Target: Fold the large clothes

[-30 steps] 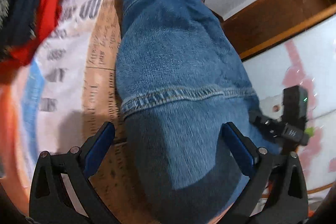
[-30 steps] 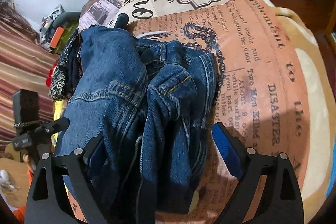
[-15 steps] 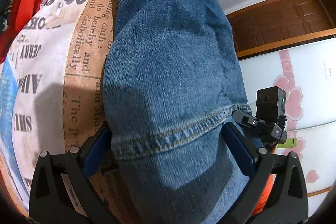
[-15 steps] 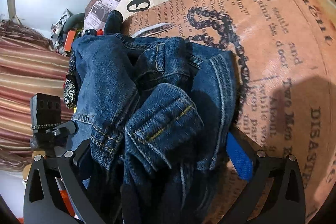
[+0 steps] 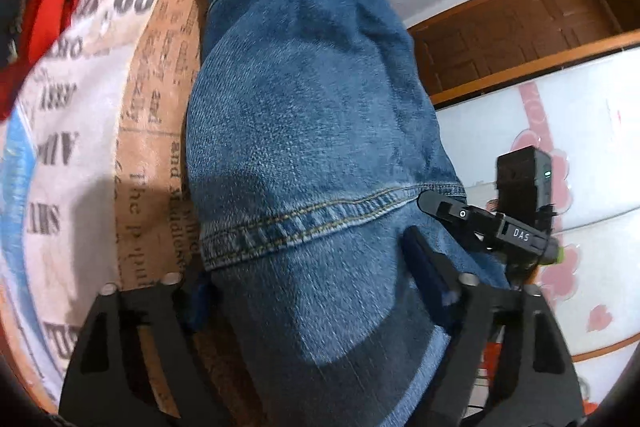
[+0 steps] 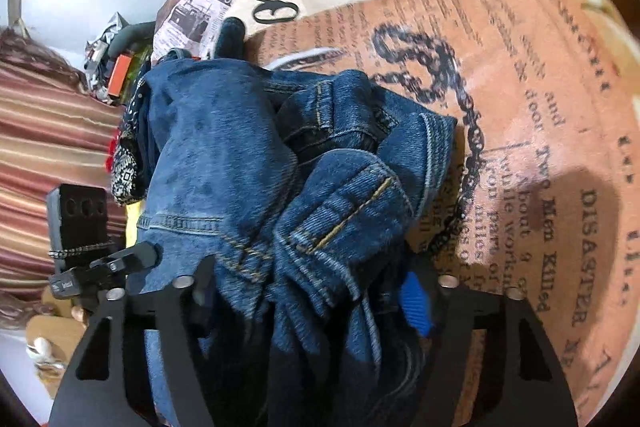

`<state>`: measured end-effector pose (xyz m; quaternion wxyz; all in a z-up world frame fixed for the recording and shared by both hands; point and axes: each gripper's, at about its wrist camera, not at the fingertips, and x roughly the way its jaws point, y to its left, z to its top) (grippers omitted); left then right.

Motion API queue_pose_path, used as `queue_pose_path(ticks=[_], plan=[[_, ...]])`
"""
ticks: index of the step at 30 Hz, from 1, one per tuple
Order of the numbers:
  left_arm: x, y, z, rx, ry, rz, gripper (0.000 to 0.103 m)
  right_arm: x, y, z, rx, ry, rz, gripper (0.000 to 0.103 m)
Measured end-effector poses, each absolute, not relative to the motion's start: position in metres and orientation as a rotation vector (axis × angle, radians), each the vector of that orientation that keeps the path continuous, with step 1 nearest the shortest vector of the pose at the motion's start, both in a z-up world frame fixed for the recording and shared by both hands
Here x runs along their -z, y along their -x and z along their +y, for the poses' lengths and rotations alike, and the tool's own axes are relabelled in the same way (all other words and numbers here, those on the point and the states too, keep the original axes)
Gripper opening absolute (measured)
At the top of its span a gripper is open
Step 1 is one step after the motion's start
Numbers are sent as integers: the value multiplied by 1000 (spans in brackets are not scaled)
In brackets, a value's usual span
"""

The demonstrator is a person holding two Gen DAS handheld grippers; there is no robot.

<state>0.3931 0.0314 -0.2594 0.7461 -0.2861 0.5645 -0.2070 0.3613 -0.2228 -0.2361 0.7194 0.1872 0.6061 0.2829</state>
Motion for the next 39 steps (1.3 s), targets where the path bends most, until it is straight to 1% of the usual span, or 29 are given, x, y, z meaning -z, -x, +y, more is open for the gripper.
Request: queue_pose_path(ticks=[2, 4, 8, 13, 19, 26, 31, 39], plan=[[249, -390, 28, 442, 601, 1213, 66, 225, -358, -220, -618, -387, 1317, 51], [239, -387, 28, 439, 591, 1192, 60, 213, -353, -217, -613, -365, 1286, 48], [216, -376, 30, 441, 553, 1150, 56, 195, -343, -213, -620, -356, 1258, 45], [183, -361, 42, 441, 531, 1076, 55, 168, -332, -199, -634, -343, 1207, 45], [137, -345, 74, 440, 513, 973, 55, 123, -327, -163, -662, -295, 1109, 45], [91, -332, 125, 408, 502, 863, 55, 88, -326, -119, -710, -274, 1031, 45], [69, -327, 166, 377, 481, 811, 55, 72, -334, -76, -749, -254, 989, 45], [55, -342, 243, 317, 482, 756, 55, 57, -355, -1, -813, -212, 947, 44]])
